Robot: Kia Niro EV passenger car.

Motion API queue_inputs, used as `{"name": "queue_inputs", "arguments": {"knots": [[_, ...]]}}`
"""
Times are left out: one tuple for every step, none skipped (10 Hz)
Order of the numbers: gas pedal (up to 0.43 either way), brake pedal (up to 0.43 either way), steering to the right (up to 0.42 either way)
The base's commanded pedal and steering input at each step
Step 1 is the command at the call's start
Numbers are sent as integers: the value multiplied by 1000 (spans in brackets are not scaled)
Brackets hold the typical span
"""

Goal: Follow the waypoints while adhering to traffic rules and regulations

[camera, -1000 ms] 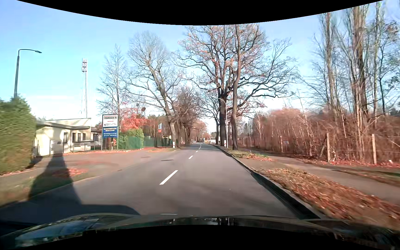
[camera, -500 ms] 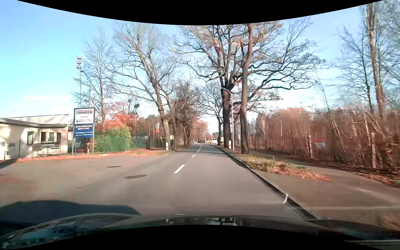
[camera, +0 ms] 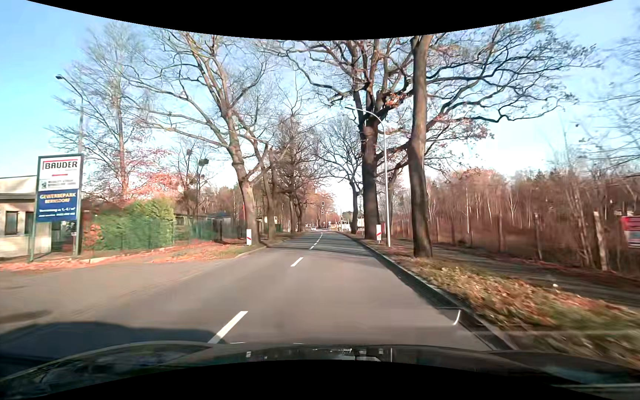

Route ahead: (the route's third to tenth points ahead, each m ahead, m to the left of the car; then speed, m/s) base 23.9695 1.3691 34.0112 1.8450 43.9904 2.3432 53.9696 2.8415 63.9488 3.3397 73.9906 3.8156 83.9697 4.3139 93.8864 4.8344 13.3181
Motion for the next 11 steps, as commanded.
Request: {"name": "queue_inputs", "arguments": {"knots": [[118,0,-4],[118,0,-4],[118,0,-4],[118,0,-4],[118,0,-4],[118,0,-4],[118,0,-4],[118,0,-4],[118,0,-5],[118,0,-6],[110,0,-6]]}}
